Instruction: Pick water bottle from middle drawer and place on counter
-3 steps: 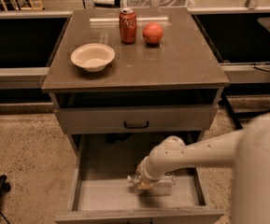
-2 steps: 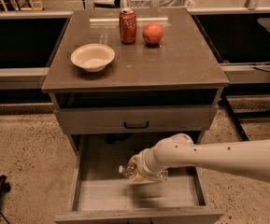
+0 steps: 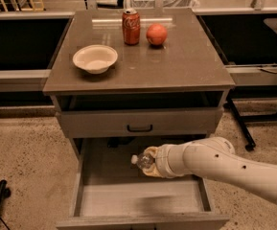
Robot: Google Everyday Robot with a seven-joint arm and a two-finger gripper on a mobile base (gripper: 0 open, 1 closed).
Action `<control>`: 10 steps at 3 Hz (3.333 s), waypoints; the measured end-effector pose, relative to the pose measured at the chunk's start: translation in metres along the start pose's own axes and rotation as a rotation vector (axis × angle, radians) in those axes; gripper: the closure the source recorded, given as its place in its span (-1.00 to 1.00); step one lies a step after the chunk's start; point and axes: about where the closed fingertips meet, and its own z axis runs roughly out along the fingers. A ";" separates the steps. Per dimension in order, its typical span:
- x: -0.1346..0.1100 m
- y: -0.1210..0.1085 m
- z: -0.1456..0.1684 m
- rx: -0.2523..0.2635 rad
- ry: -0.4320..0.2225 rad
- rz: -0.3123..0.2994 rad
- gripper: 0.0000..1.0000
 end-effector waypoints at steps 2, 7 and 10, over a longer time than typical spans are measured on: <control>-0.033 -0.043 -0.064 0.064 -0.082 -0.046 1.00; -0.096 -0.144 -0.343 0.174 -0.362 -0.220 1.00; -0.161 -0.270 -0.254 0.075 -0.634 -0.006 1.00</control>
Offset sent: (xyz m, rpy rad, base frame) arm 0.0086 -0.1075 0.2146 0.0765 -0.3235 0.0017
